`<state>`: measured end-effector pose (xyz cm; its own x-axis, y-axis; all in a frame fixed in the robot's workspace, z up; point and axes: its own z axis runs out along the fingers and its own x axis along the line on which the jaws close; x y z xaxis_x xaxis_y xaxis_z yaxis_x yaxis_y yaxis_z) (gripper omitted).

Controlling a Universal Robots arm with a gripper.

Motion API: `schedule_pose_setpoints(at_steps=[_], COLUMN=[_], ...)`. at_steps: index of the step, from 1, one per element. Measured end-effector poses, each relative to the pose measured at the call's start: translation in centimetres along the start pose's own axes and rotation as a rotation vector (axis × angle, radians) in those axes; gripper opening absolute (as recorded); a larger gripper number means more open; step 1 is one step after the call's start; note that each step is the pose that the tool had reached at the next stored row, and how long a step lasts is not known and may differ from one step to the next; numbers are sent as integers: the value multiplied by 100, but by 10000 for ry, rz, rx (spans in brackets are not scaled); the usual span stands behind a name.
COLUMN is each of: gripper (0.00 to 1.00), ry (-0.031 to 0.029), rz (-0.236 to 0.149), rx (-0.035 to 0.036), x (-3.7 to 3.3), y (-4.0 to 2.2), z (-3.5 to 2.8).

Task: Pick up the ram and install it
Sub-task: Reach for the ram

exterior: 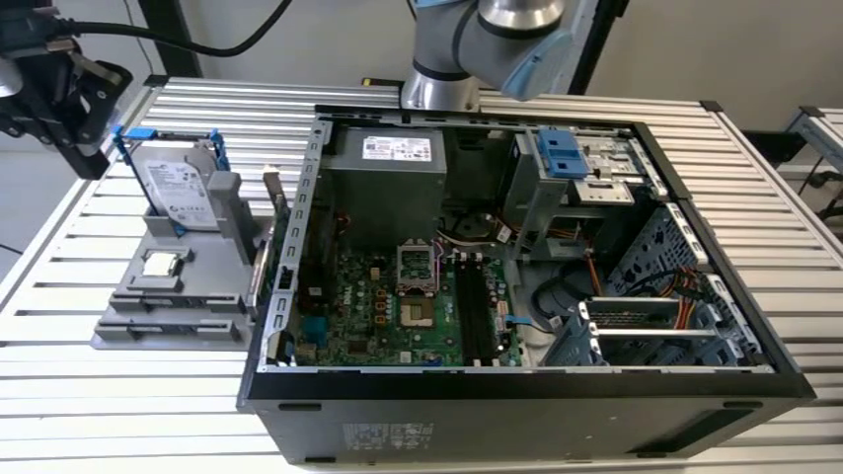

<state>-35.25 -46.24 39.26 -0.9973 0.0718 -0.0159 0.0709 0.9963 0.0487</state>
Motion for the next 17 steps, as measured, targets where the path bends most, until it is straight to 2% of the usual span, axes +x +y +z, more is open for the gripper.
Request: schedule_pose_setpoints(at_steps=[9,17], gripper=[0,0], ry=[-1,0], rz=[1,1], rx=[0,0], x=[-3,-4], y=[-147,-158], z=[-7,-7])
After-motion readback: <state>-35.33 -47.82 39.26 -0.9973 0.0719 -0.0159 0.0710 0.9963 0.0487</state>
